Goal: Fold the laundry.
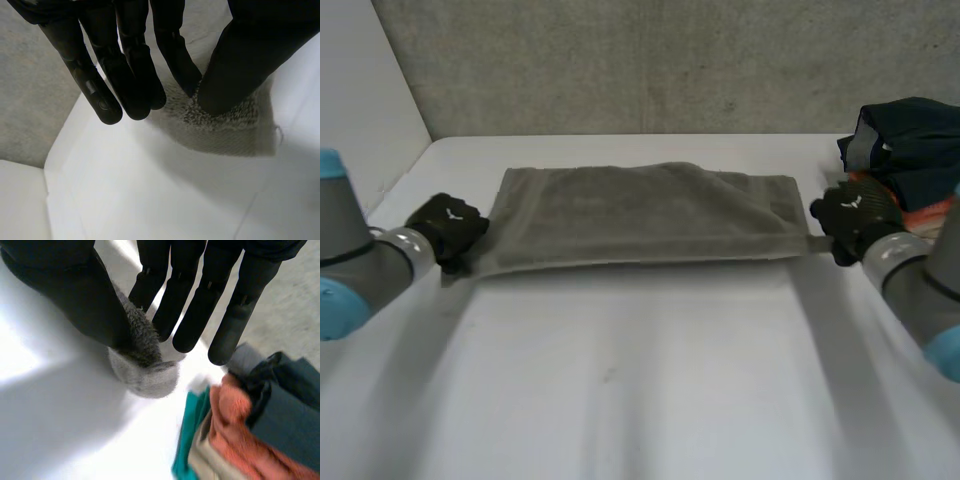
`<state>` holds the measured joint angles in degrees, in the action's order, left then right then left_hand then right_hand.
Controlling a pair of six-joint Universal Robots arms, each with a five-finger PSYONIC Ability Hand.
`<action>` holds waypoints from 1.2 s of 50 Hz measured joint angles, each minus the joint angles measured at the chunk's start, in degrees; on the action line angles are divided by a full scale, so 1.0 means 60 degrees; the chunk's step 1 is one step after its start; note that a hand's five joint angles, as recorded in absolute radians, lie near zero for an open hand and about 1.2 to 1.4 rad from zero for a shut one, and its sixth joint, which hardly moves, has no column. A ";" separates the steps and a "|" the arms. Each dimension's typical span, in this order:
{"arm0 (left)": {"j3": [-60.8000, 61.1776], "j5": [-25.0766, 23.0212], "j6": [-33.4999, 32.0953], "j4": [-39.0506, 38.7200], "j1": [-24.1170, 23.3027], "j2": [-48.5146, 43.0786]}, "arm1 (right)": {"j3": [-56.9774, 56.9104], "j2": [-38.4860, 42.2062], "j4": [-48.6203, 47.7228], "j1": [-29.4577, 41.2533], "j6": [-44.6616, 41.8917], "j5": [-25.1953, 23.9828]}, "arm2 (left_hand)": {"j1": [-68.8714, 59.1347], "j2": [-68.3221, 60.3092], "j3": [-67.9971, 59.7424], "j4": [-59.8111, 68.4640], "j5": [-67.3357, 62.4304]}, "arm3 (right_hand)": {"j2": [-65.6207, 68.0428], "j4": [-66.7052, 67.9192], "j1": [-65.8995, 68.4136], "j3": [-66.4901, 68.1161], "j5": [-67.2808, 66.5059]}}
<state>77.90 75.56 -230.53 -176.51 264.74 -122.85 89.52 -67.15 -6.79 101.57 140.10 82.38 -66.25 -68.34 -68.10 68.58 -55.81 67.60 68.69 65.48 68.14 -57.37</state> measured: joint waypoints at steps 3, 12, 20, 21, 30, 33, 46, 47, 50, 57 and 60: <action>0.0708 -0.0163 -0.0353 0.0486 0.0235 0.0793 | 0.0329 -0.0386 0.1290 -0.0378 -0.1225 -0.0412 | 0.0000 0.0000 0.0000 0.0002 0.0000 | 0.0000 0.0001 0.0000 0.0000 -0.0001; 0.2351 -0.0830 -0.2108 0.3202 0.0874 0.2284 | 0.1252 -0.1024 0.4873 -0.1276 -0.4917 -0.1130 | 0.0000 -0.0005 0.0000 0.0003 0.0001 | 0.0000 0.0001 0.0000 0.0000 -0.0105; 0.1586 -0.1097 -0.1358 0.3623 0.0254 0.1938 | 0.0518 -0.0287 0.3201 -0.0840 -0.3860 -0.0907 | 0.0000 -0.0029 -0.0001 0.0004 -0.0175 | 0.0000 0.0001 0.0000 0.0000 -0.0157; 0.1586 -0.1097 -0.1358 0.3623 0.0254 0.1938 | 0.0518 -0.0287 0.3201 -0.0840 -0.3860 -0.0907 | 0.0000 -0.0029 -0.0001 0.0004 -0.0175 | 0.0000 0.0001 0.0000 0.0000 -0.0157; -0.1448 0.0881 0.0853 0.1881 -0.0931 0.0115 | -0.1415 0.1531 0.0907 -0.0218 -0.1781 0.0389 | 0.0000 -0.0030 -0.0001 0.0006 -0.0176 | 0.0000 0.0001 0.0000 0.0001 -0.0158; -0.2170 0.1364 0.1096 0.1644 -0.1127 -0.0336 | -0.1903 0.1919 0.0625 -0.0136 -0.1580 0.0611 | -0.0001 -0.0030 -0.0001 0.0006 -0.0175 | 0.0000 0.0001 0.0000 0.0000 -0.0158; -0.7016 0.3563 0.1501 0.1610 -0.2203 -0.3560 | -0.4843 0.4274 -0.0986 0.0439 -0.1099 0.1173 | 0.0155 0.0059 0.0080 -0.0058 -0.0089 | -0.0321 -0.0374 -0.0281 -0.0349 0.0082; -0.7190 0.3605 0.1510 0.1637 -0.2237 -0.3686 | -0.4961 0.4393 -0.1049 0.0458 -0.1109 0.1202 | 0.0860 0.0922 0.0777 -0.0777 0.0556 | -0.1341 -0.1375 -0.1268 -0.1361 0.1234; -0.7836 0.3690 0.1565 0.1785 -0.2378 -0.4151 | -0.5444 0.4913 -0.1321 0.0536 -0.1176 0.1305 | 0.6889 0.6368 0.6139 -0.6265 0.5896 | -0.7129 -0.6870 -0.6954 -0.6928 0.6942; -0.8163 0.3627 0.1866 0.1944 -0.2477 -0.4013 | -0.5927 0.5164 -0.1507 0.0507 -0.0983 0.1378 | 0.9158 0.9420 0.9334 -0.9535 0.8852 | -0.9297 -0.9401 -0.8836 -0.9350 0.9149; -0.7955 0.3577 0.2119 0.1952 -0.2388 -0.3563 | -0.5776 0.4793 -0.1469 0.0413 -0.0530 0.1341 | 0.9157 0.9420 0.9334 -0.9535 0.8852 | -0.9297 -0.9401 -0.8836 -0.9350 0.9149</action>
<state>30.17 97.02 -217.82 -164.80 250.41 -144.22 54.86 -38.39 -15.61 104.04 136.93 90.42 -11.31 -11.82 -12.10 11.38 -2.70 11.82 12.29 12.46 12.04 -2.48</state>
